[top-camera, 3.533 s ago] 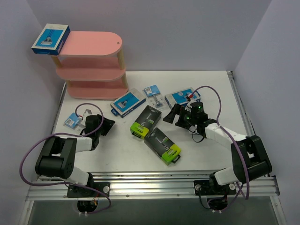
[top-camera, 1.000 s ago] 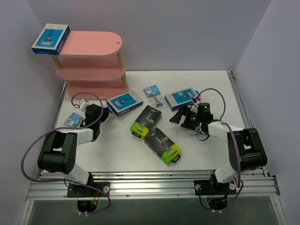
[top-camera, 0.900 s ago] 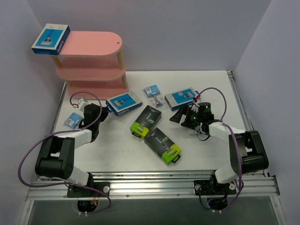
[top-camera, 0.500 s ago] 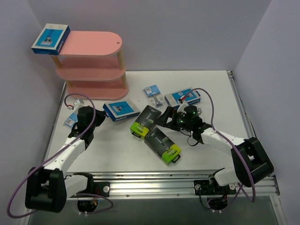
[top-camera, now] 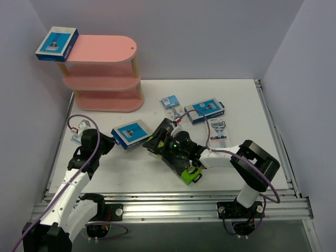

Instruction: Place and organize the shaving razors onto the shelf

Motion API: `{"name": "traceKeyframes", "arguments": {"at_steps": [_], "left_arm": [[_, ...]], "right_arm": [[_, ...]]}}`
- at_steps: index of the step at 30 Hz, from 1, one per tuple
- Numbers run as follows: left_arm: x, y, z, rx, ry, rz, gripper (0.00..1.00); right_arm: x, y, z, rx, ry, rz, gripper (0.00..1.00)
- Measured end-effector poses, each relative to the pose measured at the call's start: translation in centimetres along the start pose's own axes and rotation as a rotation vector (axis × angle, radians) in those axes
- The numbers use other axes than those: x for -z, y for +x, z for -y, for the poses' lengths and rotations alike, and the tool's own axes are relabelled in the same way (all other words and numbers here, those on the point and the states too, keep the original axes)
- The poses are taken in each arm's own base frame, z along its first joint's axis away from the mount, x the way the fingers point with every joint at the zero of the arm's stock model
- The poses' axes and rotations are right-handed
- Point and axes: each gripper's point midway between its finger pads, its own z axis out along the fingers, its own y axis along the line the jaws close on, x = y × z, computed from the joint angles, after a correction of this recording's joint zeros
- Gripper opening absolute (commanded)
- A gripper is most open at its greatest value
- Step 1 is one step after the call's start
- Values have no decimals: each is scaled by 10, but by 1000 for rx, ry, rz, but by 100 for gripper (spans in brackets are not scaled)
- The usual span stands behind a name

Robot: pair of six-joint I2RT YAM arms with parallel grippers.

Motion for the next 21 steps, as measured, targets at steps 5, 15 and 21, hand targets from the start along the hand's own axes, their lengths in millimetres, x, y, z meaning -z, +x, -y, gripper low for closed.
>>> {"name": "traceKeyframes", "arguments": {"at_steps": [5, 15, 21], "left_arm": [[12, 4, -6, -1, -8, -16, 2], [25, 15, -10, 17, -7, -60, 2], [31, 20, -13, 30, -12, -82, 2]], "right_arm": [[-21, 13, 0, -64, 21, 14, 99], [-60, 12, -13, -181, -25, 52, 100], [-74, 14, -18, -231, -44, 56, 100]]}}
